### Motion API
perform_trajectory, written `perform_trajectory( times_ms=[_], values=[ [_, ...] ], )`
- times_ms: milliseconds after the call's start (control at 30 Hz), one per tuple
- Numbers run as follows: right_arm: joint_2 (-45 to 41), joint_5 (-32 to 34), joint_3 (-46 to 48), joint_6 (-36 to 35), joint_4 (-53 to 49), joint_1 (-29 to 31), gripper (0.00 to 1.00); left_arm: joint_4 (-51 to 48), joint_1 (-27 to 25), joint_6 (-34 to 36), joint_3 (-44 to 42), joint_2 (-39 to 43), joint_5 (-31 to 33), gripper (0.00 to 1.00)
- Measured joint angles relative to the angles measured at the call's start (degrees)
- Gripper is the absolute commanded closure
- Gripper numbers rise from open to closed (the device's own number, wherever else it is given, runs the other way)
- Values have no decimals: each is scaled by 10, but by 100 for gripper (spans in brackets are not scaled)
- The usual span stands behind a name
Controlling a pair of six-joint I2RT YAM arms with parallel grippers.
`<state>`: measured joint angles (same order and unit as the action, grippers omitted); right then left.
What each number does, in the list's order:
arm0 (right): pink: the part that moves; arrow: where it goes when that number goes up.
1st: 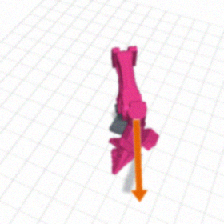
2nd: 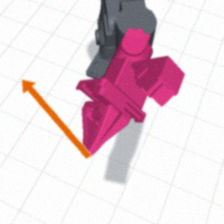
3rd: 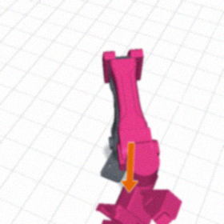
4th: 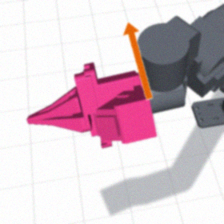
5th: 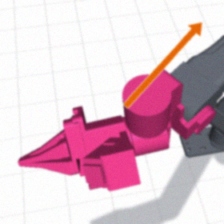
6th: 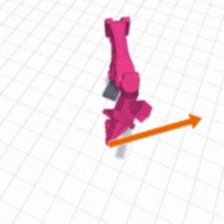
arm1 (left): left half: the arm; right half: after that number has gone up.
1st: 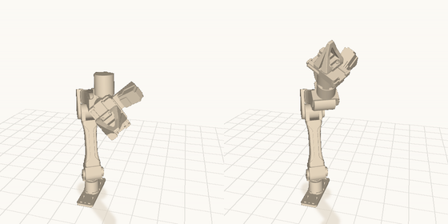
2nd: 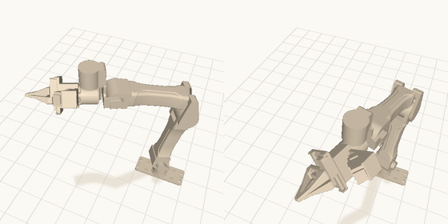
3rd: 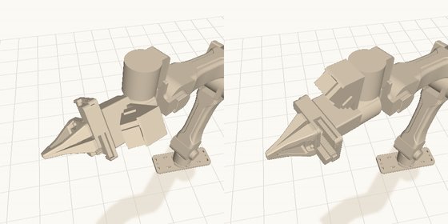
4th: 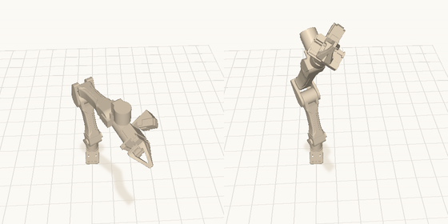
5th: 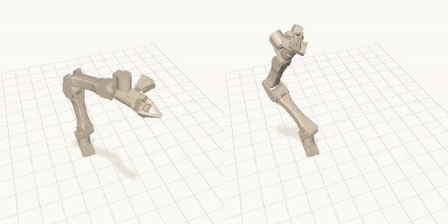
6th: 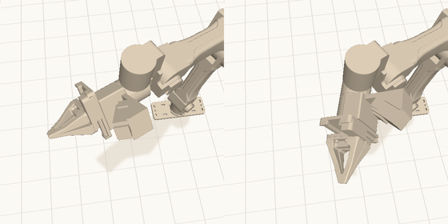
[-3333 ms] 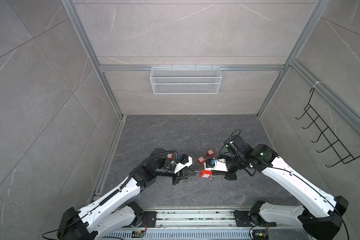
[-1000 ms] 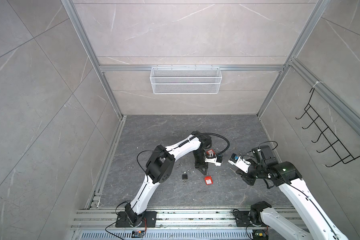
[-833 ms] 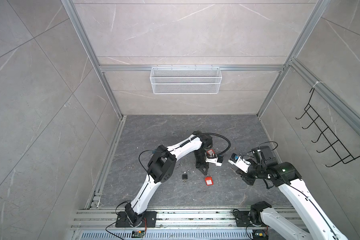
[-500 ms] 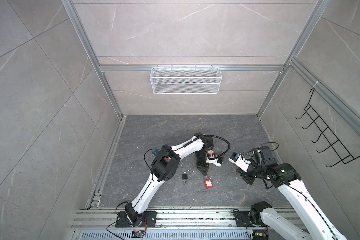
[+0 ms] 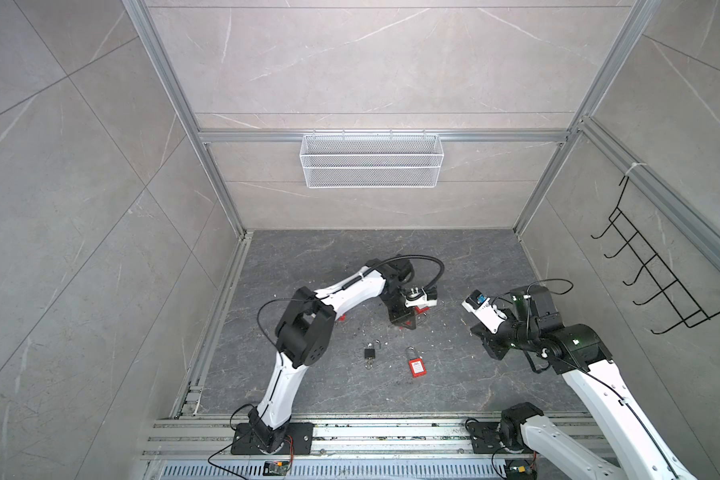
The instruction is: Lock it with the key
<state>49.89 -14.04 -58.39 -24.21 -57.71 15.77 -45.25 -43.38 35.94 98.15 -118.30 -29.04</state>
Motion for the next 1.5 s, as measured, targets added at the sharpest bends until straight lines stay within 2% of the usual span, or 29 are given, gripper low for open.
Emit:
perform_trajectory(
  times_ms=[67,267,433,533,667,933,1267,1300,1500],
  values=[
    [11,-16,-7,33,2,0,100,54,18,-23,-63,72,10,65],
    [45,-33,-8,152,12,10,100,207,26,-109,-284,279,127,66],
    [80,-3,-8,231,29,99,100,269,30,-170,-428,403,190,63],
    [111,6,-8,280,45,125,100,289,33,-208,-484,476,218,63],
    [154,27,3,345,73,151,100,301,33,-253,-523,549,246,62],
    [222,63,104,439,136,198,100,302,36,-341,-591,651,273,59],
    [316,80,146,485,227,226,100,283,36,-383,-603,703,267,59],
    [322,81,147,487,233,227,99,277,36,-384,-603,705,264,59],
    [325,96,147,499,248,236,79,242,36,-385,-605,732,259,58]
  ],
)
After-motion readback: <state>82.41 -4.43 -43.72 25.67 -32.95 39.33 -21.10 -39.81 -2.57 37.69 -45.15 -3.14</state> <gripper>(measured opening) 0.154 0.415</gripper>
